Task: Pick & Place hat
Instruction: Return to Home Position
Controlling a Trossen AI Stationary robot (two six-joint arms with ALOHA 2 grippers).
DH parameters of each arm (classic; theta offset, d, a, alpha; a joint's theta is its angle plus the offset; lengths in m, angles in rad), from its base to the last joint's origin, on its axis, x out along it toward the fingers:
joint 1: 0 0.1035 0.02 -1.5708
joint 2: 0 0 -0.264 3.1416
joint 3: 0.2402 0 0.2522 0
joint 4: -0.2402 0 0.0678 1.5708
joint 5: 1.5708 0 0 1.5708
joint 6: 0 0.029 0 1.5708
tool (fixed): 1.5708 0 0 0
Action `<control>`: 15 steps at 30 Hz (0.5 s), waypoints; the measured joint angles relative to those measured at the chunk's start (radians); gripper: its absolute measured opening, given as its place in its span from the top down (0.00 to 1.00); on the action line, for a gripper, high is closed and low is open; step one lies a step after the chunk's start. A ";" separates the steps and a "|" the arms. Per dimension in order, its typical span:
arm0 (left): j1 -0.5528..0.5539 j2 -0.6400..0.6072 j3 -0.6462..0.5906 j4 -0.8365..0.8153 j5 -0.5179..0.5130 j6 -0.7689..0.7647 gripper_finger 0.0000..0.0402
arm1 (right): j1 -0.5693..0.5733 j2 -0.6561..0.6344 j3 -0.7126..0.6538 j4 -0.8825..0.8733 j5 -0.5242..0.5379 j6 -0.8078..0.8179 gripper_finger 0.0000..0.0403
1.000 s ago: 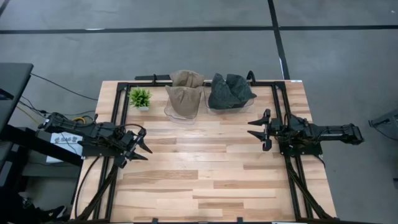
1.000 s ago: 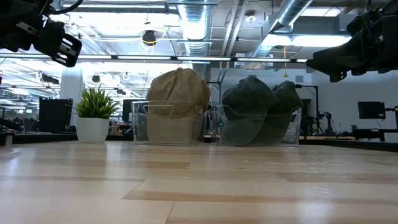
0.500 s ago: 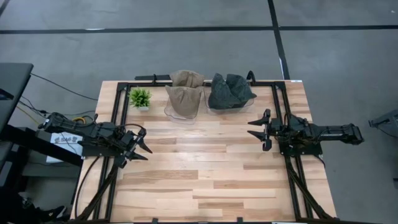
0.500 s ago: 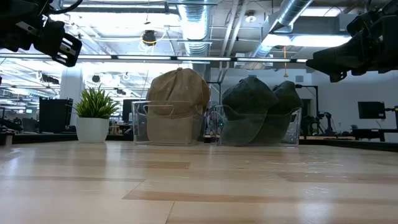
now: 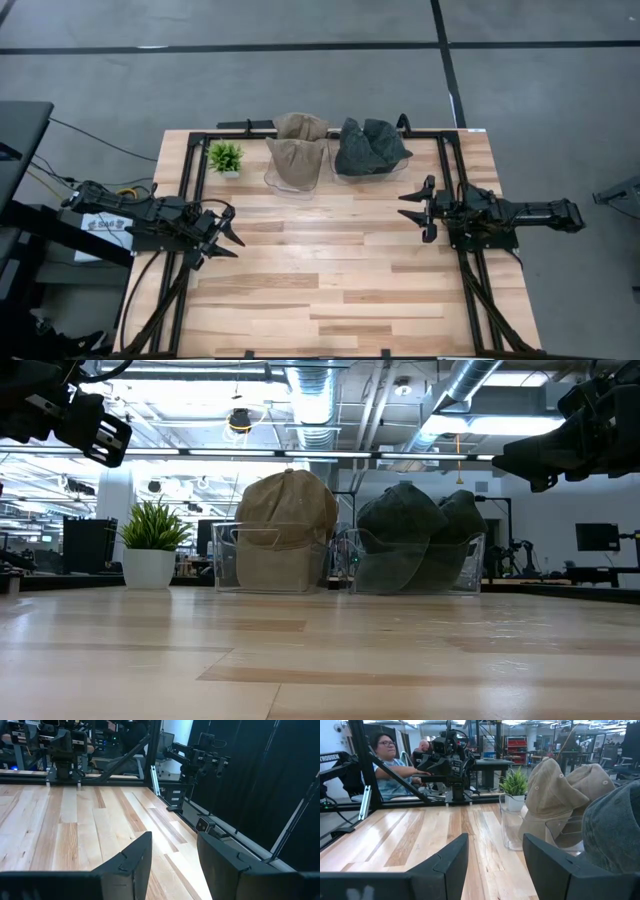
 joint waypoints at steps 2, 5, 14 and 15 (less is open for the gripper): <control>0.000 0.000 0.000 0.000 0.000 0.000 0.62 | 0.000 0.000 0.000 0.000 0.000 0.000 0.56; 0.000 0.000 0.000 0.000 0.000 0.000 0.62 | 0.000 0.000 0.000 0.000 0.000 0.000 0.56; 0.000 0.000 0.000 0.001 0.000 0.000 0.62 | 0.000 0.000 0.000 0.000 0.000 0.000 0.56; 0.000 0.000 0.000 0.000 0.000 0.000 0.62 | 0.000 0.000 0.000 0.000 0.000 0.000 0.56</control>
